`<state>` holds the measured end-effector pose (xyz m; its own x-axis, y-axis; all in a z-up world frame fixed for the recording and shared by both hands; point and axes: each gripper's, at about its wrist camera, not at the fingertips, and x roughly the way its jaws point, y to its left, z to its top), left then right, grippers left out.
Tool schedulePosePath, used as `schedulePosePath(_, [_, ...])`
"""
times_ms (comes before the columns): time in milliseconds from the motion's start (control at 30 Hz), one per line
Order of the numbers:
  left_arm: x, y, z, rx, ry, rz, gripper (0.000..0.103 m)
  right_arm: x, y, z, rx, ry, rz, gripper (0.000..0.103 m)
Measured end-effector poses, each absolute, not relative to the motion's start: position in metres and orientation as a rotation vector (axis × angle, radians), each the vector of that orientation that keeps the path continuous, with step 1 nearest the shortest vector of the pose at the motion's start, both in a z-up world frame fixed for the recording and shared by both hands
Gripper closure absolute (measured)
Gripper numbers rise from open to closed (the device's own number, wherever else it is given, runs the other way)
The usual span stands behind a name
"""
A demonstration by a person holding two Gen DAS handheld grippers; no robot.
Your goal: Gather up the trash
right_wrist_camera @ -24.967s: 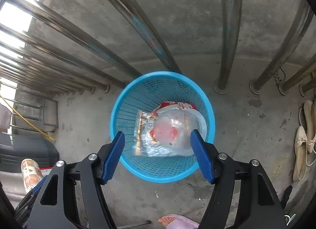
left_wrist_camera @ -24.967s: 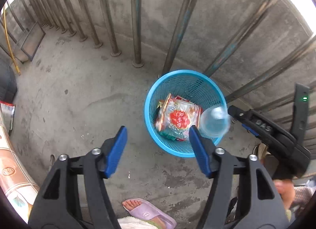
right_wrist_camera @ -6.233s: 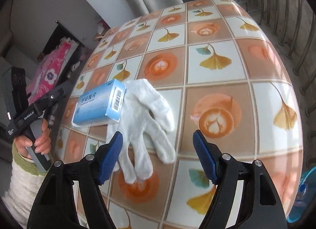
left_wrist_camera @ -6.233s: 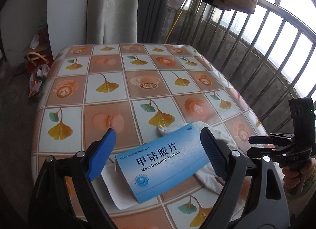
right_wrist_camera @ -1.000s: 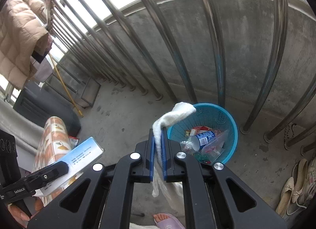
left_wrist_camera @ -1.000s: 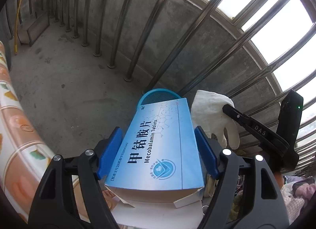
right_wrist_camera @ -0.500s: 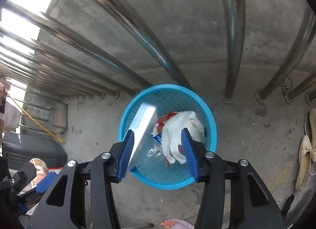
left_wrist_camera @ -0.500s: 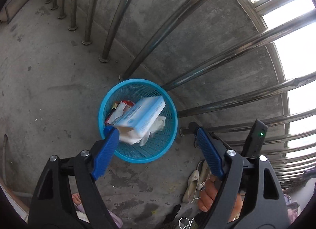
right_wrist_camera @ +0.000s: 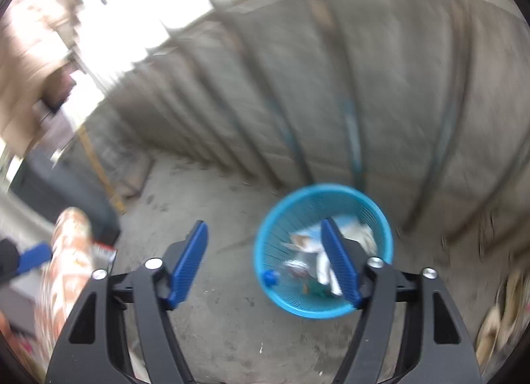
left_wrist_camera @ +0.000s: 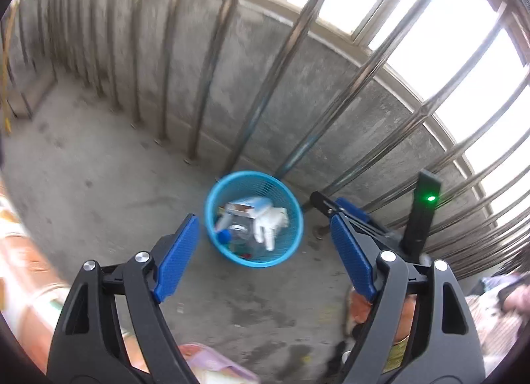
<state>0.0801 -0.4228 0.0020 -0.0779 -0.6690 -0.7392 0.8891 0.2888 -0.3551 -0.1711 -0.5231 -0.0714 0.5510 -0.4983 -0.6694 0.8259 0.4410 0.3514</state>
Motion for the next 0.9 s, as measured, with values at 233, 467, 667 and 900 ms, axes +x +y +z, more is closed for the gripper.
schedulePosePath(233, [0.082,-0.248,0.066,0.163,0.795,-0.999,0.012,-0.12,-0.39,0.009,0.436,0.434,-0.582,0.006])
schedulePosePath(467, [0.059,-0.092,0.067,0.072,0.775,-0.457,0.009,-0.076,-0.263,0.035,0.308,0.546,-0.356,0.006])
schedulePosePath(667, [0.018,-0.021,0.042,0.034,0.768,-0.161,0.009,-0.071,-0.182,0.049,0.195,0.573,-0.249,0.006])
schedulePosePath(900, [-0.019,0.015,0.01,-0.041,0.827,-0.037,0.009,-0.073,-0.161,0.017,0.151,0.812,-0.326,0.006])
